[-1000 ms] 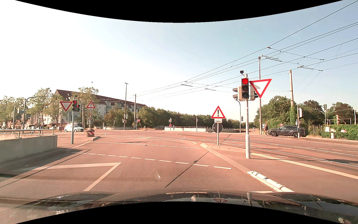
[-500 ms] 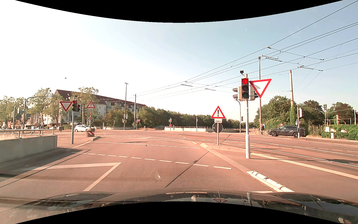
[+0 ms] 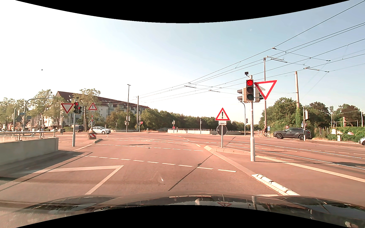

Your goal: Follow the waypoints while adhering to traffic rules and regulations

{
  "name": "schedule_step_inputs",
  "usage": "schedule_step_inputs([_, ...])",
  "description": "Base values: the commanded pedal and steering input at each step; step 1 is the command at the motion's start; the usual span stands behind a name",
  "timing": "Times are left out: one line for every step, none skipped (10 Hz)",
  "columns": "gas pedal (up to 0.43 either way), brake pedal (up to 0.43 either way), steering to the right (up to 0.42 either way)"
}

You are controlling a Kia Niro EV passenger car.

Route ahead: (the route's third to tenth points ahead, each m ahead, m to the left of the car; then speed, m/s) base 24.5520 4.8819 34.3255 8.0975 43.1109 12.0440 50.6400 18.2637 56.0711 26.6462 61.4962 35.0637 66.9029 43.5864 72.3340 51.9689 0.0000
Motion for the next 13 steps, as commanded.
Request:
schedule_step_inputs([0.0, 0.244, -0.078])
schedule_step_inputs([0.0, 0.25, -0.078])
schedule_step_inputs([0.0, 0.244, -0.078])
schedule_step_inputs([0.0, 0.244, -0.078])
schedule_step_inputs([0.0, 0.244, -0.078])
schedule_step_inputs([0.0, 0.244, -0.078])
schedule_step_inputs([0.0, 0.244, -0.078])
schedule_step_inputs([0.0, 0.244, -0.078])
schedule_step_inputs([0.0, 0.244, -0.078])
schedule_step_inputs([0.0, 0.244, -0.078])
schedule_step_inputs([0.0, 0.244, -0.078])
schedule_step_inputs([0.0, 0.25, -0.078])
schedule_step_inputs([0.0, 0.244, -0.078])
